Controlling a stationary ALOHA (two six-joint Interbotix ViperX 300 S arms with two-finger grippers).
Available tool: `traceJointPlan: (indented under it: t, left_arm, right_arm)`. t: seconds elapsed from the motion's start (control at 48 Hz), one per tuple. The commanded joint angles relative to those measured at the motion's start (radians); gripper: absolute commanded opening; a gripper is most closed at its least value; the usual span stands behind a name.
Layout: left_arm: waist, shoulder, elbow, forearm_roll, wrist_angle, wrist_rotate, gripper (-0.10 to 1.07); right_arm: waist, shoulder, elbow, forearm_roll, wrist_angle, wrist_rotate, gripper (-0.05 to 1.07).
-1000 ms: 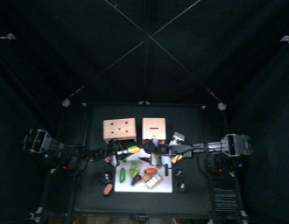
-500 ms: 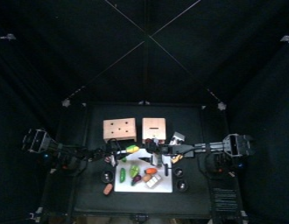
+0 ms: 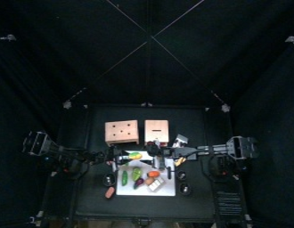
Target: Regrasp corn
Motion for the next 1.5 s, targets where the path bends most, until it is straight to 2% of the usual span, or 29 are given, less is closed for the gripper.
traceJointPlan:
  t: [0.0,0.396,0.708,1.146,1.479]
  left_arm:
    - [0.0,-0.002,-0.012,0.061,0.006,0.002,0.67]
    - [0.0,0.054,-0.015,0.299,0.014,0.005,0.67]
    - [0.008,0.08,-0.018,0.302,0.014,0.006,0.67]
    - [0.009,0.081,-0.025,0.304,0.014,0.009,0.67]
    - [0.009,0.08,-0.025,0.302,0.014,0.009,0.67]
  right_arm:
    - [0.005,-0.008,-0.029,-0.002,-0.009,0.0,0.94]
    - [0.032,0.028,-0.054,0.005,-0.011,0.003,0.94]
    - [0.078,0.031,-0.057,0.063,-0.011,0.005,0.94]
    - [0.075,0.049,-0.066,0.252,-0.009,-0.002,0.94]
    - [0.066,0.067,-0.072,0.261,-0.009,0.0,0.94]
